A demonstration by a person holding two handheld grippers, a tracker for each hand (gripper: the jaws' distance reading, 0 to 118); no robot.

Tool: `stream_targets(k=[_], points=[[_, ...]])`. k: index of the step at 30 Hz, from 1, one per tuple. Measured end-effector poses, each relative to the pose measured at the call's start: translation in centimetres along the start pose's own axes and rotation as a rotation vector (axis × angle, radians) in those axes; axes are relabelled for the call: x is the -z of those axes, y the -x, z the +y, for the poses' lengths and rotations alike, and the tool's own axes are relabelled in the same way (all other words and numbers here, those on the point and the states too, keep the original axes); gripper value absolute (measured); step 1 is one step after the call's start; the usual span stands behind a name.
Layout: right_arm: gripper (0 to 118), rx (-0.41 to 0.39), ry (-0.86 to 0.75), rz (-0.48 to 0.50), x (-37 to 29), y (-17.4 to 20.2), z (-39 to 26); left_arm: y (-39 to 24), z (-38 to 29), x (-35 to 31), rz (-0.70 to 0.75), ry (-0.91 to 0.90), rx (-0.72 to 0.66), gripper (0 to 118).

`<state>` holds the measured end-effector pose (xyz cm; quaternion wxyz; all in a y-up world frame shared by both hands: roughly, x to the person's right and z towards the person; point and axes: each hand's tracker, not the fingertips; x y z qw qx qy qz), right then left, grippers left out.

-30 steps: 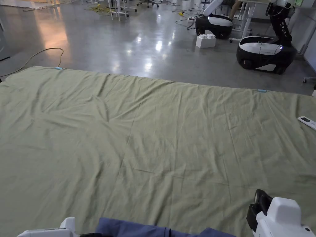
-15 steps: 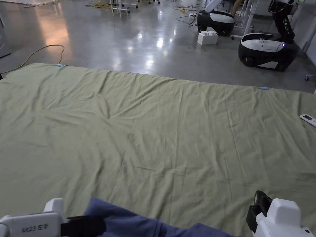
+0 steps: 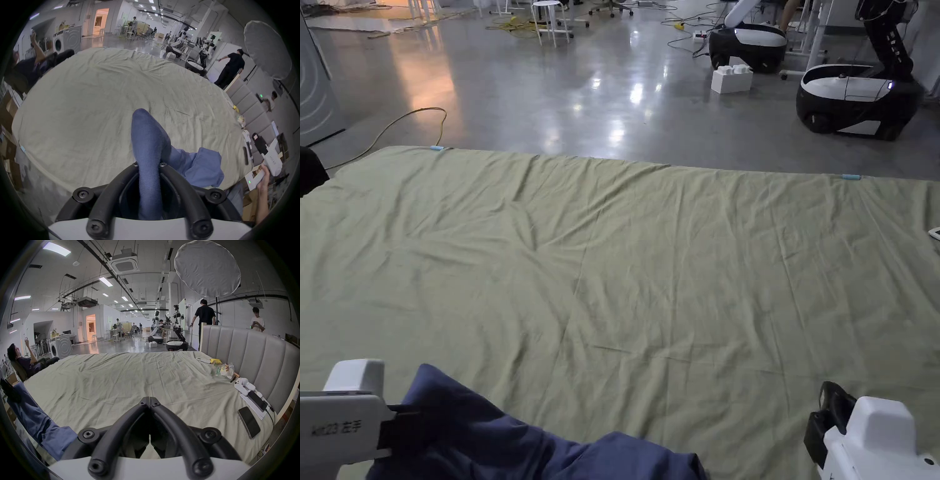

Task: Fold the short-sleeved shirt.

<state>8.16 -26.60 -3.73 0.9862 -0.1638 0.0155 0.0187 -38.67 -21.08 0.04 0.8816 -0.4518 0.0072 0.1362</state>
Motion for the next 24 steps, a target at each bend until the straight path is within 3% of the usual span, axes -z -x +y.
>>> stream_targets(k=[13,24], points=[[1,-0.001,0.003,0.021,-0.1,0.3,-0.5,-8.2,-0.7,0.6,-0.084,0.035,0.083,12],[1,0.014,0.022,0.018,-0.4,0.1,-1.3,-18.1,-4.1,8.1,-0.129,0.154,0.102,12]])
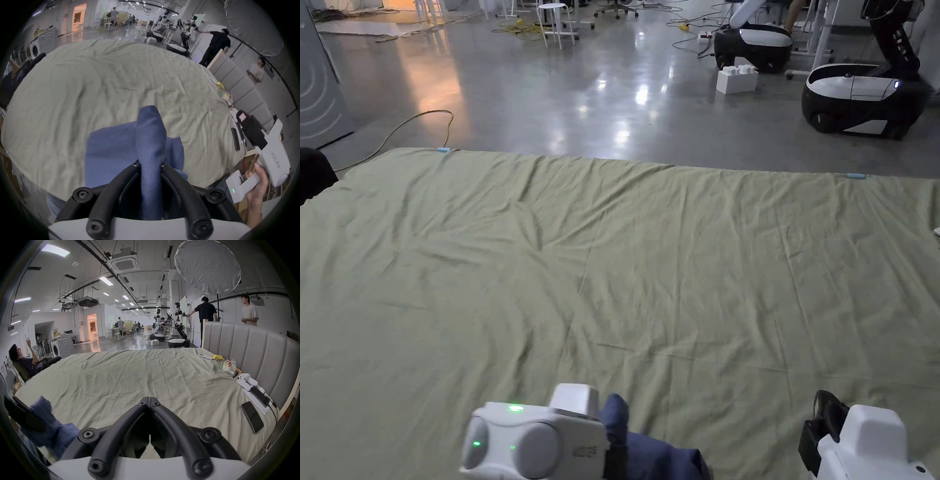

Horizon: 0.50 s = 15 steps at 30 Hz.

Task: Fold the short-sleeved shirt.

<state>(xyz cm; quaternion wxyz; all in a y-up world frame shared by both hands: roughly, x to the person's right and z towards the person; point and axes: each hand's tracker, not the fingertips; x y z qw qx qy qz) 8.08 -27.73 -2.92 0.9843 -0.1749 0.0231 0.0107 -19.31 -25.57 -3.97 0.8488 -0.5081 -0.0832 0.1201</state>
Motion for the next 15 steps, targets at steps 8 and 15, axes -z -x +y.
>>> stream_targets(k=[8,15], points=[[1,0.007,0.009,-0.016,-0.3,-0.7,-0.4,-2.9,-1.2,4.2,0.049,0.038,-0.005,19],[1,0.007,0.01,-0.024,-0.3,-1.0,-0.5,-1.0,-0.6,0.4,-0.156,-0.014,-0.109,69]])
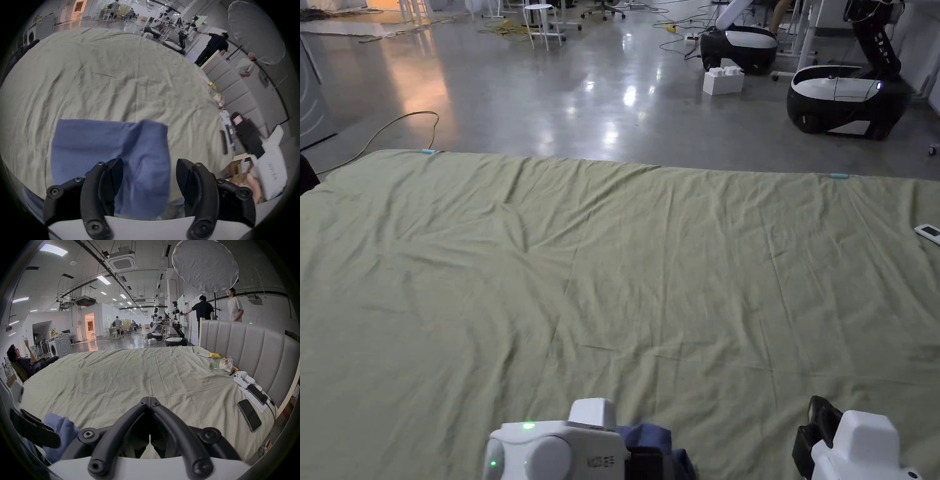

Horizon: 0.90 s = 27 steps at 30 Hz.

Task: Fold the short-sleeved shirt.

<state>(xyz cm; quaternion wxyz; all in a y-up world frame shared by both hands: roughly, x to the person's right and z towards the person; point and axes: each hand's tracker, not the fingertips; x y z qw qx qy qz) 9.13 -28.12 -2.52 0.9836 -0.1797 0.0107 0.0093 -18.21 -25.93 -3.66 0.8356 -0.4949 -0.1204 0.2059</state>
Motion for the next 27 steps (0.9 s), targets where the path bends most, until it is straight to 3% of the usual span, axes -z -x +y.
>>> stream_targets(k=[3,6,8,9,12,18,27], points=[[1,0.007,-0.001,-0.003,-0.1,-0.2,0.1,0.9,0.3,-2.4,-0.033,-0.047,-0.021,69],[1,0.007,-0.001,-0.006,0.0,-0.3,0.1,1.2,0.3,-2.2,0.038,-0.046,-0.005,61],[1,0.01,0.001,-0.006,0.1,-0.4,0.0,1.4,0.1,-1.0,0.051,-0.027,-0.008,26],[1,0.012,0.002,-0.006,0.1,-0.4,0.0,1.5,-0.1,-0.3,0.042,0.002,-0.027,15],[1,0.016,0.003,-0.009,0.0,-0.4,-0.1,1.1,-1.0,2.1,-0.037,0.057,-0.041,15],[1,0.014,0.014,-0.016,0.0,-0.8,-0.4,0.5,-2.5,6.6,-0.002,0.082,-0.024,9],[1,0.012,0.009,-0.025,-0.2,-1.1,0.0,-0.1,-3.7,7.1,0.025,0.044,0.06,6]])
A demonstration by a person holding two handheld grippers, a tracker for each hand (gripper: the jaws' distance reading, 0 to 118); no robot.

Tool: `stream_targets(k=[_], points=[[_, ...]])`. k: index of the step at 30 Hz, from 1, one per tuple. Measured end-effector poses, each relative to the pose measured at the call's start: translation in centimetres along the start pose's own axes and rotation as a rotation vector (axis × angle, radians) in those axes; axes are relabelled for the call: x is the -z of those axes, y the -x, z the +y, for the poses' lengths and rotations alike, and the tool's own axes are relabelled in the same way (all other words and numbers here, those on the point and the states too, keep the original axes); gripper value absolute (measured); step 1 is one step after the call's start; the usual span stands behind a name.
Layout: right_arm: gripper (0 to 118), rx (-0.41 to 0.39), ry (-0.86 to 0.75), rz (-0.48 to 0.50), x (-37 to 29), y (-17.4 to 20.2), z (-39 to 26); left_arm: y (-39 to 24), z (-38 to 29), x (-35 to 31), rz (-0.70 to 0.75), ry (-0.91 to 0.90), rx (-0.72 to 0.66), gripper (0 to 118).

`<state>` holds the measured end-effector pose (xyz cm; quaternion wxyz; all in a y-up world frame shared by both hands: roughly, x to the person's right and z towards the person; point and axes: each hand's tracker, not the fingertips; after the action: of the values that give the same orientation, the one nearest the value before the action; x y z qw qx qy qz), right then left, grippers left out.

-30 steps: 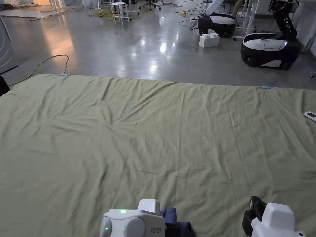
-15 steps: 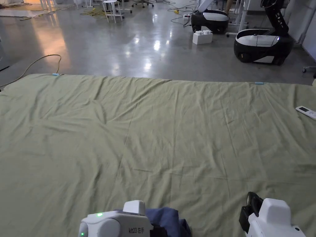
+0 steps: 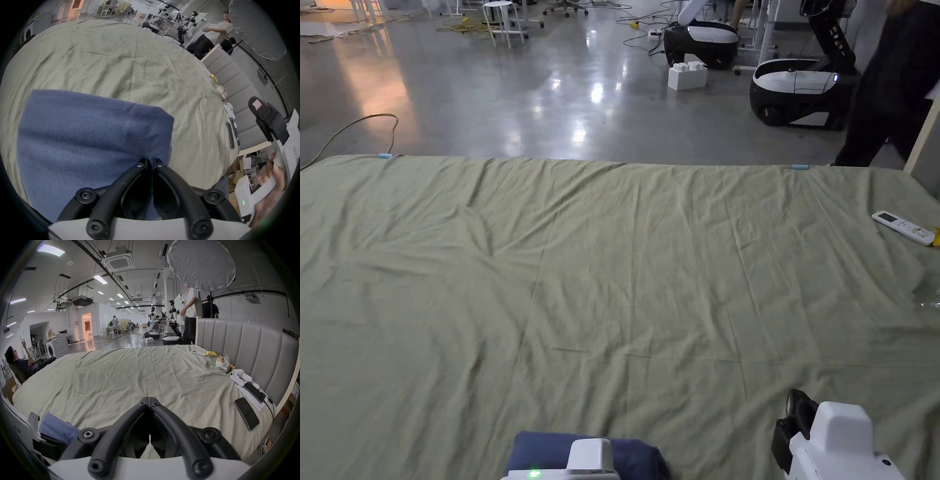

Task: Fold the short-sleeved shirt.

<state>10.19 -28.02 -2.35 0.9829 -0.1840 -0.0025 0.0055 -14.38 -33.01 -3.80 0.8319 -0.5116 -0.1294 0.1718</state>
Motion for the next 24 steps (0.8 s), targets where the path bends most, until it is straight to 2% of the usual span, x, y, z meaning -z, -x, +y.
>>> stream_targets(k=[6,10,11,16,21,24], points=[[1,-0.012,-0.036,0.011,-0.3,0.7,1.5,0.1,0.5,-5.0,-0.139,-0.141,0.065,6],[1,-0.032,-0.082,0.015,-0.5,1.6,3.0,0.5,1.5,-9.4,-0.127,-0.338,0.129,6],[1,-0.036,-0.1,0.015,-0.6,1.8,3.3,0.5,1.8,-10.4,-0.093,-0.401,0.153,6],[1,-0.064,-0.184,0.008,-0.8,3.2,5.4,0.8,3.1,-13.4,0.266,-0.711,0.283,6],[1,-0.106,-0.288,-0.022,-1.4,4.3,7.2,1.9,3.5,-14.8,0.477,-0.942,0.343,6],[1,-0.102,-0.314,-0.032,-1.6,4.3,7.8,2.5,4.2,-15.4,0.551,-1.001,0.337,6]])
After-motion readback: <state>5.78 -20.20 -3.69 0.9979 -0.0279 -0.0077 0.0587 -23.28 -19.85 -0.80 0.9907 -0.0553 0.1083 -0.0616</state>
